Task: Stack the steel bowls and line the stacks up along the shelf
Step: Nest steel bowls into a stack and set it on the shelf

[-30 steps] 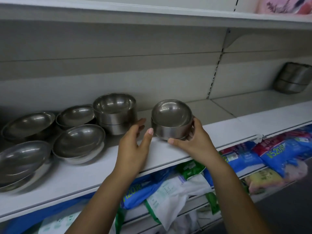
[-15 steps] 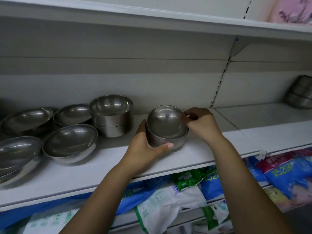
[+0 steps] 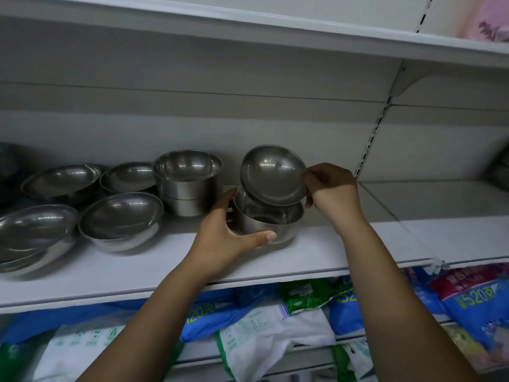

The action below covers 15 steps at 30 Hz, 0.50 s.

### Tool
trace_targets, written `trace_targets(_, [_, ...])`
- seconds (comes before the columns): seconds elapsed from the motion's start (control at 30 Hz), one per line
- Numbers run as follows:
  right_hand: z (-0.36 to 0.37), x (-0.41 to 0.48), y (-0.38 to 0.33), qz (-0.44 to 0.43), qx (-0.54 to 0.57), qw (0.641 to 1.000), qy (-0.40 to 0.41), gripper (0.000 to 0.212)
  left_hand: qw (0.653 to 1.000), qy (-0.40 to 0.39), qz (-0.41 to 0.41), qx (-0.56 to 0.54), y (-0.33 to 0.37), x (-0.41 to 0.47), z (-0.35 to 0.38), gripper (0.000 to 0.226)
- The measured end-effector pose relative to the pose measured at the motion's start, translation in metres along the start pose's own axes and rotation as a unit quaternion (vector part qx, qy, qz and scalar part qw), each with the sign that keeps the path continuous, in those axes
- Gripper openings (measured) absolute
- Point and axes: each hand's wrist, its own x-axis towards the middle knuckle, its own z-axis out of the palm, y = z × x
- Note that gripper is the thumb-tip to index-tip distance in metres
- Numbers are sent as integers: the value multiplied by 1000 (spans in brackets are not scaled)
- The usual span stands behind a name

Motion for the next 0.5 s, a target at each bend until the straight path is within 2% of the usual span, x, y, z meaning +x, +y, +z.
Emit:
trace_targets(0.07, [2,0,-2,20,45,999,11,14,1000,17,-2,-5,3,-7,-2,78])
trace_targets(0.2, [2,1,-1,74,115,990,26,14,999,25,-26,-38,6,-21,-8,96])
trace_targets(0.3, [6,3,6,109,133,985,28,20,999,38,-16,-22,13,-34,-22,79])
trace_targets(0.5, [35,4,22,179,125,976,-1,31,993,114,-1,-19,25,-56,-56,78])
